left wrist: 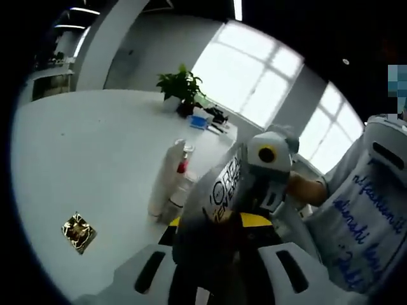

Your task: Arrange the skincare products in the storage area until every visible bottle or jar stands upright without overlapping.

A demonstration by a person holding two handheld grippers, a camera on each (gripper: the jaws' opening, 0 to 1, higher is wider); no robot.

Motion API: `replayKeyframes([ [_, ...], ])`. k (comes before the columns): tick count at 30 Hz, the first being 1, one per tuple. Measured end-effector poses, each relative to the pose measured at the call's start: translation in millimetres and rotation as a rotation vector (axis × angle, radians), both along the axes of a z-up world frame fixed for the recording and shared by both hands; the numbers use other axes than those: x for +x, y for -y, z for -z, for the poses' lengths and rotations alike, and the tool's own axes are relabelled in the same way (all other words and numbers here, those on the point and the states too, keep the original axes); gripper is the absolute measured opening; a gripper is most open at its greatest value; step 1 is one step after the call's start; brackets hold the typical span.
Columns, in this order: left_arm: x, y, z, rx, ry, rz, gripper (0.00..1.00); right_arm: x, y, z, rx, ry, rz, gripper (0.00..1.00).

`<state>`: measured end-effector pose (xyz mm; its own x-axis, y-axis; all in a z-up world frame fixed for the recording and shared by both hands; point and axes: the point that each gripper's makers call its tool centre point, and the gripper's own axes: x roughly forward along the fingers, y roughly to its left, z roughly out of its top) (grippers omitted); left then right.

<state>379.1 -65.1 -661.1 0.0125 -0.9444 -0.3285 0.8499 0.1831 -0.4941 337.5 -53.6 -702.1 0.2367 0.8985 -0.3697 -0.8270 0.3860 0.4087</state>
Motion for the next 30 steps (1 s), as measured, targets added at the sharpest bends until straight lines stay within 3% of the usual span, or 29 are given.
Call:
replayKeyframes([
  [4,6.3,-1.8,-10.2,-0.074,-0.036,-0.043,0.14,-1.4,4.2,0.0,0.024,-0.027,0.007,0.01],
  [12,23.4,-14.3,-16.4,-0.141,-0.073,-0.136,0.1,-2.9,5.8,6.3,0.03,-0.062,0.02,0.01],
  [23,42.6,-25.0,-1.8,-0.137,-0.097,-0.248,0.05,5.2,-1.9,9.8,0.021,-0.08,0.039,0.01],
  [30,56.7,-33.4,21.1,-0.074,-0.131,-0.339,0.01,12.5,-6.1,18.9,-0.03,-0.067,0.064,0.02],
])
